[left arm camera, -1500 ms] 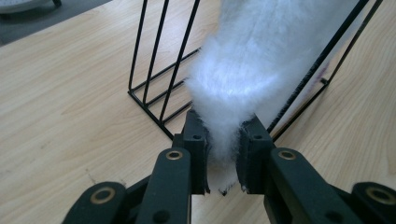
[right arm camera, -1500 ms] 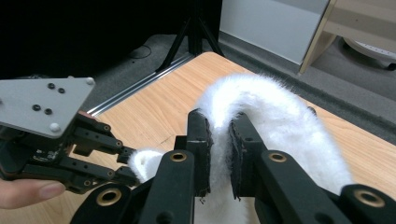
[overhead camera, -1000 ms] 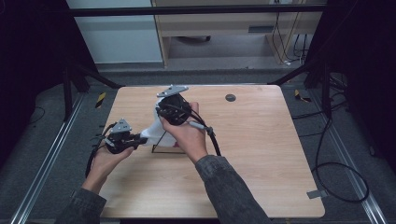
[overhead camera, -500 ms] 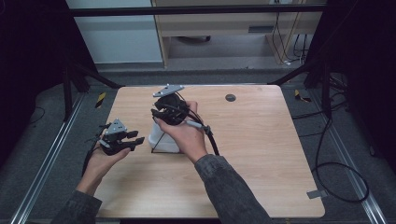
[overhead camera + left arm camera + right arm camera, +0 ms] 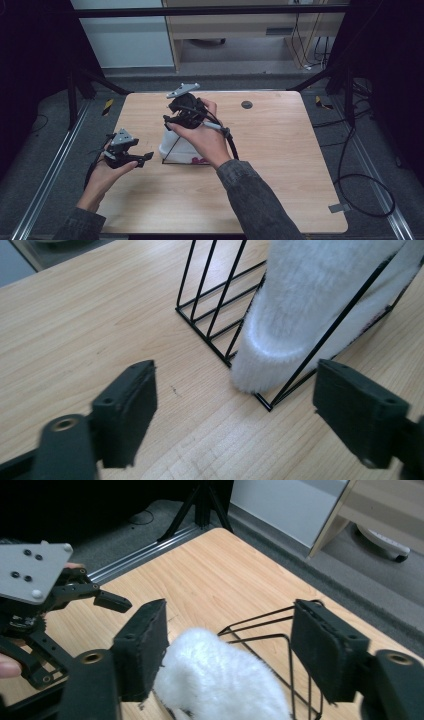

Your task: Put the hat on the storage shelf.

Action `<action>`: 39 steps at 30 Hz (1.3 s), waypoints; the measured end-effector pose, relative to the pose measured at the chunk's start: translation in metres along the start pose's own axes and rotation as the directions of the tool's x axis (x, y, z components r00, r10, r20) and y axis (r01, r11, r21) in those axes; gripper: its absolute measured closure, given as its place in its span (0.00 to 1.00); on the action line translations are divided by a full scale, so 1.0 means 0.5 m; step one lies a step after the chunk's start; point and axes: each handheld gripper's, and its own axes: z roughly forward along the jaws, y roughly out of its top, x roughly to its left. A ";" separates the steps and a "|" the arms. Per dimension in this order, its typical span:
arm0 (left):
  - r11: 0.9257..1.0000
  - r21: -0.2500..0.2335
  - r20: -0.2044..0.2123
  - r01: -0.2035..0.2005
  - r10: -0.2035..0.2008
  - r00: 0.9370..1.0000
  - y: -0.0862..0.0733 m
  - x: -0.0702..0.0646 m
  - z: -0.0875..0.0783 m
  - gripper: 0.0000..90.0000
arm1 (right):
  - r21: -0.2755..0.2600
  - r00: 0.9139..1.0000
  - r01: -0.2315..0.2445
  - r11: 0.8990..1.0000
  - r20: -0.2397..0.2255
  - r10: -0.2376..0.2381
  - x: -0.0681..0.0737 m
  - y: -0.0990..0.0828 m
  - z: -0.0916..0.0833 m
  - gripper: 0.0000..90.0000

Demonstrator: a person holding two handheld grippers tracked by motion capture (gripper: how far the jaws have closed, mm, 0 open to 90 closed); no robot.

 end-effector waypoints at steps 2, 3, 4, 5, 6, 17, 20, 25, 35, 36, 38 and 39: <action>1.000 0.001 0.003 0.001 -0.001 1.000 0.000 -0.002 0.000 0.14 | -0.008 1.000 0.003 1.000 -0.012 -0.003 -0.006 0.003 -0.007 0.29; 1.000 0.004 0.001 0.002 -0.002 1.000 0.000 -0.003 0.000 0.13 | -0.003 1.000 0.004 1.000 -0.015 -0.004 -0.009 0.004 -0.009 0.26; 1.000 0.006 0.001 0.002 -0.002 1.000 0.000 -0.004 -0.001 0.12 | 0.009 1.000 0.012 1.000 -0.020 -0.012 -0.015 0.005 -0.015 0.22; 1.000 0.009 0.004 -0.002 0.002 1.000 0.001 -0.005 -0.002 0.12 | 0.009 1.000 0.012 1.000 -0.020 -0.012 -0.015 0.005 -0.015 0.22; 1.000 0.008 0.005 0.000 0.000 1.000 0.001 -0.006 -0.002 0.11 | 0.011 1.000 0.012 1.000 -0.028 -0.011 -0.017 0.005 -0.018 0.20; 1.000 0.003 0.011 -0.010 0.010 1.000 -0.003 -0.010 -0.014 0.07 | 0.019 0.997 0.072 0.997 -0.004 -0.072 -0.054 -0.019 -0.073 0.09; 1.000 0.011 0.005 -0.011 0.011 1.000 -0.005 -0.008 -0.014 0.06 | 0.010 0.997 0.072 0.997 0.010 -0.072 -0.069 -0.029 -0.089 0.08; 1.000 0.015 -0.005 -0.009 0.009 1.000 -0.008 -0.008 -0.018 0.06 | 0.003 0.997 0.061 0.998 0.048 -0.061 -0.098 -0.047 -0.118 0.11; 0.998 0.060 -0.046 -0.022 0.025 0.999 -0.033 -0.010 -0.012 0.06 | 0.000 0.993 0.053 0.999 0.104 -0.053 -0.148 -0.125 -0.177 0.14; 0.998 0.064 -0.048 -0.022 0.025 0.999 -0.036 -0.009 -0.012 0.06 | 0.002 0.993 0.050 0.999 0.105 -0.049 -0.152 -0.132 -0.181 0.13; 0.998 0.064 -0.053 -0.015 0.019 0.998 -0.040 -0.008 -0.012 0.05 | 0.009 0.993 0.044 0.999 0.114 -0.044 -0.164 -0.153 -0.193 0.13; 0.998 0.065 -0.052 -0.012 0.015 0.999 -0.043 -0.009 -0.012 0.05 | 0.008 0.993 0.040 0.999 0.114 -0.041 -0.168 -0.160 -0.196 0.13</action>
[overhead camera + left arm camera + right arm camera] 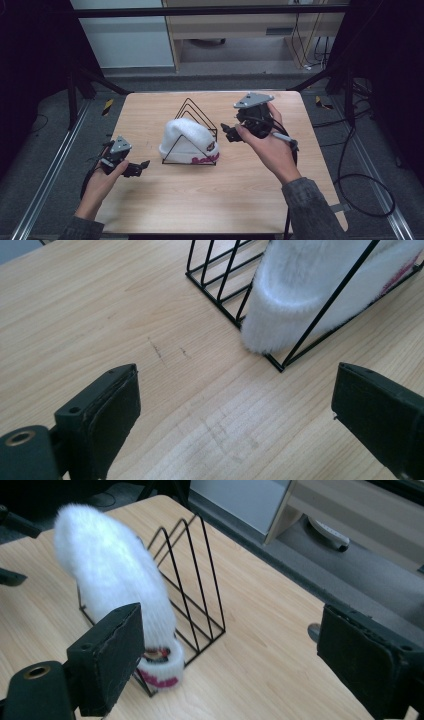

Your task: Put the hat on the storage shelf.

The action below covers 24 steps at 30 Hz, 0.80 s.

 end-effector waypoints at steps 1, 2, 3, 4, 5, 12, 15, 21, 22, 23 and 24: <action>1.000 0.000 0.001 -0.001 0.001 1.000 -0.002 -0.001 0.000 0.05 | 0.002 1.000 -0.004 1.000 -0.001 0.004 -0.006 -0.011 -0.005 0.13; 1.000 0.003 0.002 -0.003 0.003 1.000 -0.003 -0.001 -0.001 0.05 | 0.007 1.000 -0.009 1.000 0.000 0.009 -0.011 -0.019 -0.008 0.13; 1.000 0.003 -0.003 -0.003 0.003 1.000 -0.007 -0.001 -0.002 0.05 | 0.009 1.000 -0.014 1.000 0.006 0.014 -0.019 -0.032 -0.013 0.13; 1.000 0.003 -0.003 -0.003 0.003 1.000 -0.007 -0.001 -0.002 0.05 | 0.009 1.000 -0.014 1.000 0.006 0.014 -0.019 -0.032 -0.013 0.13; 1.000 0.011 -0.008 -0.003 0.003 1.000 -0.009 0.000 -0.002 0.05 | 0.009 1.000 -0.018 1.000 0.006 0.018 -0.022 -0.039 -0.016 0.13; 0.999 0.039 -0.011 0.003 -0.002 1.000 -0.022 0.003 0.004 0.05 | 0.028 0.999 -0.050 0.998 0.016 0.050 -0.041 -0.088 -0.027 0.13; 0.999 0.045 -0.025 -0.002 0.003 1.000 -0.029 0.003 0.002 0.05 | 0.032 0.998 -0.061 0.998 0.018 0.060 -0.047 -0.104 -0.032 0.13; 0.998 0.064 -0.032 -0.002 0.004 0.999 -0.046 0.003 0.011 0.05 | 0.056 0.995 -0.095 0.994 0.019 0.094 -0.059 -0.162 -0.031 0.13; 0.998 0.064 -0.025 -0.002 0.004 1.000 -0.047 0.003 0.011 0.05 | 0.058 0.995 -0.102 0.993 0.020 0.101 -0.060 -0.171 -0.031 0.13; 0.998 0.062 -0.019 0.000 0.002 1.000 -0.049 0.001 0.013 0.05 | 0.061 0.994 -0.112 0.992 0.020 0.111 -0.061 -0.182 -0.030 0.13; 0.998 0.070 -0.016 -0.009 0.010 1.000 -0.052 -0.001 0.015 0.05 | 0.064 0.993 -0.117 0.991 0.020 0.116 -0.063 -0.194 -0.028 0.13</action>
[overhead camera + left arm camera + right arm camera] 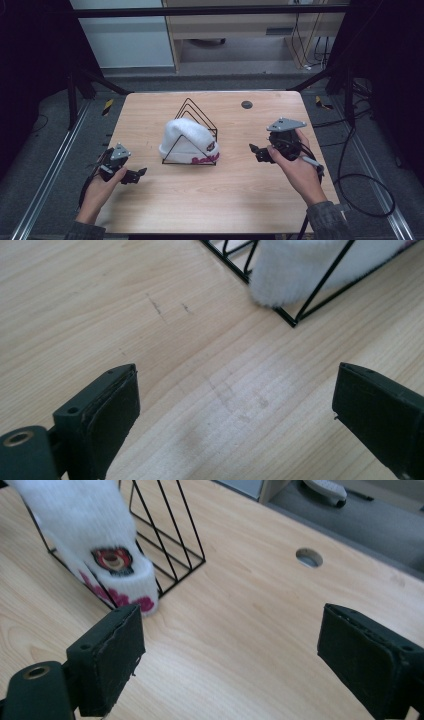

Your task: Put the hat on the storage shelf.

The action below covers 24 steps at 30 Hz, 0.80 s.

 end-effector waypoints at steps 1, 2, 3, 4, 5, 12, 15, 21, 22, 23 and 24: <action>1.000 0.001 0.004 0.004 -0.004 1.000 -0.004 -0.003 0.004 0.05 | 0.011 1.000 -0.018 1.000 -0.002 0.018 -0.005 -0.026 0.005 0.13; 1.000 0.001 0.004 0.004 -0.004 1.000 -0.004 -0.003 0.004 0.05 | 0.011 1.000 -0.018 1.000 -0.002 0.018 -0.005 -0.026 0.005 0.13; 1.000 0.001 0.008 0.007 -0.007 1.000 -0.007 -0.004 0.006 0.05 | 0.014 1.000 -0.024 1.000 -0.003 0.024 -0.006 -0.034 0.007 0.13; 1.000 0.007 0.009 0.012 -0.012 1.000 -0.009 -0.004 0.009 0.05 | 0.018 0.999 -0.035 0.999 -0.005 0.035 -0.009 -0.044 0.009 0.13; 1.000 0.008 0.012 0.017 -0.018 1.000 -0.011 -0.005 0.011 0.05 | 0.019 0.999 -0.048 0.999 -0.008 0.048 -0.011 -0.053 0.010 0.13; 0.999 0.029 0.029 0.032 -0.032 0.999 -0.023 -0.006 0.023 0.05 | 0.059 0.995 -0.097 0.994 -0.009 0.097 -0.017 -0.123 0.038 0.14; 0.999 0.030 0.028 0.036 -0.037 0.999 -0.026 -0.006 0.026 0.05 | 0.082 0.994 -0.103 0.991 -0.012 0.104 -0.012 -0.144 0.049 0.14; 0.998 0.046 0.029 0.043 -0.044 0.999 -0.039 -0.005 0.038 0.05 | 0.137 0.991 -0.120 0.983 -0.033 0.126 0.003 -0.203 0.084 0.14; 0.998 0.046 0.033 0.044 -0.045 0.998 -0.040 -0.005 0.040 0.05 | 0.138 0.991 -0.122 0.983 -0.039 0.128 0.004 -0.208 0.089 0.14; 0.998 0.046 0.033 0.044 -0.045 0.998 -0.040 -0.005 0.040 0.05 | 0.138 0.991 -0.122 0.983 -0.039 0.128 0.004 -0.208 0.089 0.14; 0.998 0.050 0.036 0.044 -0.045 0.998 -0.042 -0.003 0.042 0.05 | 0.140 0.989 -0.134 0.981 -0.038 0.141 0.005 -0.217 0.099 0.14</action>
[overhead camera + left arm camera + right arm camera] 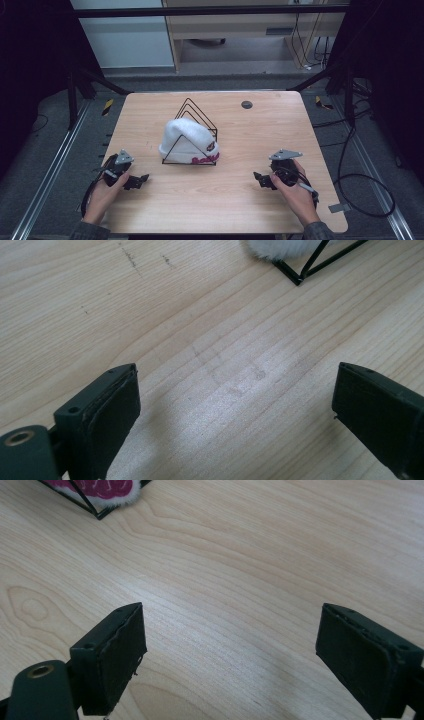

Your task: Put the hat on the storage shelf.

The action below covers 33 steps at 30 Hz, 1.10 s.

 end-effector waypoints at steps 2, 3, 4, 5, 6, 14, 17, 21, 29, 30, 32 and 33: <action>1.000 0.001 0.003 0.000 0.000 1.000 -0.001 0.000 0.002 0.05 | -0.003 1.000 -0.003 1.000 -0.004 0.003 0.000 -0.002 0.004 0.14; 1.000 0.005 0.005 0.001 -0.001 1.000 -0.002 0.001 0.005 0.05 | -0.002 1.000 -0.003 1.000 -0.001 0.003 0.000 -0.005 0.010 0.14; 1.000 0.009 0.005 0.002 -0.002 1.000 -0.003 0.001 0.007 0.05 | -0.004 1.000 -0.013 1.000 0.004 0.013 0.001 -0.008 0.017 0.14; 1.000 0.009 0.008 0.006 -0.006 1.000 -0.004 0.000 0.009 0.05 | -0.005 1.000 -0.011 1.000 0.005 0.011 0.001 -0.009 0.023 0.14; 1.000 0.008 0.007 0.003 -0.003 1.000 -0.005 0.001 0.010 0.05 | -0.004 1.000 -0.022 1.000 0.002 0.022 0.003 -0.011 0.028 0.13; 1.000 -0.003 0.035 0.030 -0.030 0.999 -0.010 0.009 0.019 0.03 | -0.032 0.999 -0.031 0.999 0.042 0.032 0.003 -0.005 0.056 0.14; 0.999 -0.008 0.035 0.032 -0.032 0.999 -0.011 0.009 0.021 0.02 | -0.038 0.998 -0.041 0.998 0.049 0.043 0.003 0.000 0.063 0.14; 0.999 -0.028 0.042 0.034 -0.033 0.999 -0.013 0.007 0.025 0.00 | -0.036 0.997 -0.043 0.998 0.064 0.045 0.003 0.003 0.076 0.14; 0.998 -0.059 0.042 0.039 -0.037 0.998 -0.016 0.006 0.029 0.00 | -0.036 0.994 -0.073 0.997 0.074 0.076 -0.002 0.002 0.094 0.14; 0.997 -0.063 0.041 0.037 -0.034 0.999 -0.016 0.006 0.029 0.00 | -0.037 0.994 -0.073 0.997 0.075 0.076 -0.003 0.002 0.095 0.14; 0.997 -0.063 0.041 0.037 -0.034 0.999 -0.016 0.006 0.029 0.00 | -0.036 0.993 -0.081 0.996 0.078 0.083 -0.004 0.001 0.100 0.14; 0.997 -0.063 0.041 0.036 -0.034 0.999 -0.016 0.006 0.029 0.00 | -0.033 0.993 -0.083 0.996 0.079 0.086 -0.004 0.001 0.101 0.14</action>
